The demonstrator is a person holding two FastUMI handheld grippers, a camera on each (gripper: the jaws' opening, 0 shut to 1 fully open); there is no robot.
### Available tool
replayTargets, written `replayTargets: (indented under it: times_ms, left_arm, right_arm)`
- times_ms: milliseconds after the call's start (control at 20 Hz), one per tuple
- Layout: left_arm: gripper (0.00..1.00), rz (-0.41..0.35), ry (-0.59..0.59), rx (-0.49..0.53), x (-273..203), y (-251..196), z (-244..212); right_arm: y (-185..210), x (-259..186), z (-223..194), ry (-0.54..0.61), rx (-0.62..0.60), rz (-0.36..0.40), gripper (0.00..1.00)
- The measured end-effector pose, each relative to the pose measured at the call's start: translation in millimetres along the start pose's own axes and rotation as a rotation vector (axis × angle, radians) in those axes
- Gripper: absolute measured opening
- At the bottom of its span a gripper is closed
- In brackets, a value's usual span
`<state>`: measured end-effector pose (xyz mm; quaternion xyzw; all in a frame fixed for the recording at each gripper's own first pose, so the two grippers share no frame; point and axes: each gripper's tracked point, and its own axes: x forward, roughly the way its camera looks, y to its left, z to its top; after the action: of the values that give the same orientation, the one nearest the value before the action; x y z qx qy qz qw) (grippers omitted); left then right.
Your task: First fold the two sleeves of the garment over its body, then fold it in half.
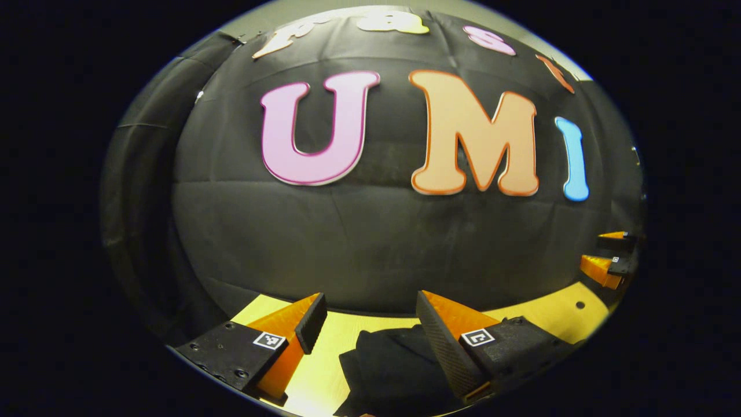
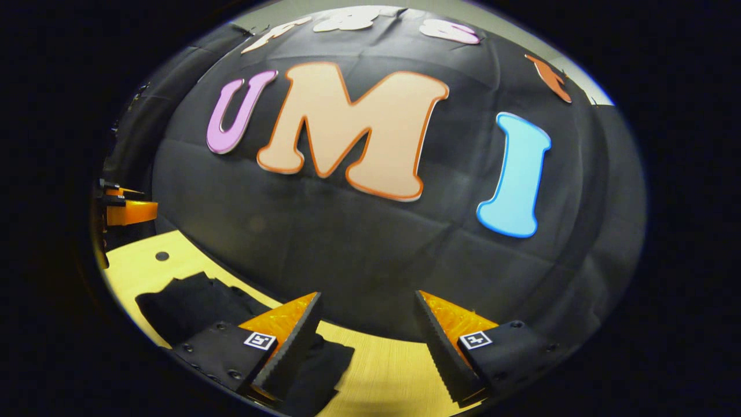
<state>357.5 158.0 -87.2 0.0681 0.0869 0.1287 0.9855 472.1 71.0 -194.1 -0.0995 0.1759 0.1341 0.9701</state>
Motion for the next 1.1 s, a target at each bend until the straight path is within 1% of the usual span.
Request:
replayTargets:
  times_ms: [100, 150, 200, 250, 300, 350, 400, 500, 550, 600, 700, 800, 850, 950, 1000, 1100]
  left_arm:
    - [0.92, -0.006, -0.092, -0.028, -27.9, -4.3, 47.1]
    - [0.94, -0.015, -0.131, -0.036, -43.5, -5.2, 64.2]
    - [0.94, -0.029, -0.154, -0.038, -60.5, -7.8, 75.9]
    - [0.93, -0.040, -0.166, -0.032, -78.2, -8.9, 81.7]
    - [0.93, -0.037, -0.176, -0.020, -98.6, -7.1, 86.3]
    - [0.92, -0.030, -0.186, -0.002, -116.1, -5.8, 89.1]
    - [0.92, -0.018, -0.199, 0.020, -135.5, -3.7, 92.6]
    - [0.92, -0.005, -0.216, 0.049, -174.3, -2.5, 93.3]
    - [0.92, -0.007, -0.223, 0.064, -190.1, -2.0, 84.4]
    - [0.91, -0.006, -0.236, 0.078, -206.8, -4.8, 84.5]
    - [0.92, 0.005, -0.252, 0.089, -235.9, -6.3, 84.4]
    - [0.92, -0.002, -0.231, 0.052, -259.4, -12.8, 71.6]
    - [0.92, -0.007, -0.224, 0.027, -269.6, -17.2, 67.6]
    - [0.92, 0.008, -0.214, -0.014, -285.3, -17.3, 61.1]
    - [0.92, 0.018, -0.203, -0.035, -291.1, -17.6, 56.3]
    - [0.92, 0.030, -0.169, -0.069, -300.8, -21.0, 42.4]
  right_arm:
    - [-7.2, -33.8, 29.1, -0.070, 0.018, 0.001, 0.99]
    - [-10.8, -54.7, 42.0, -0.104, 0.028, 0.002, 1.00]
    - [-13.1, -75.8, 52.6, -0.134, 0.041, -0.003, 0.99]
    - [-15.1, -100.2, 62.0, -0.167, 0.059, -0.007, 0.95]
    - [-15.2, -125.1, 69.4, -0.198, 0.077, -0.004, 1.00]
    - [-16.7, -149.4, 74.2, -0.230, 0.090, -0.008, 0.95]
    - [-18.6, -173.5, 78.5, -0.260, 0.099, -0.020, 0.99]
    - [-21.5, -221.1, 80.8, -0.310, 0.102, -0.042, 1.00]
    - [-20.2, -242.4, 76.1, -0.317, 0.093, -0.047, 1.00]
    - [-19.1, -263.5, 65.6, -0.309, 0.110, -0.056, 1.00]
    - [-3.1, -297.9, 43.6, -0.289, 0.153, -0.020, 0.98]
    - [5.4, -324.3, 22.1, -0.268, 0.210, 0.009, 1.00]
    - [8.2, -334.7, 13.1, -0.257, 0.235, 0.014, 0.98]
    - [5.8, -351.4, -2.3, -0.231, 0.269, 0.015, 1.00]
    - [5.4, -358.3, -9.9, -0.219, 0.264, 0.001, 0.98]
    - [0.7, -372.8, -21.5, -0.220, 0.262, -0.023, 1.00]
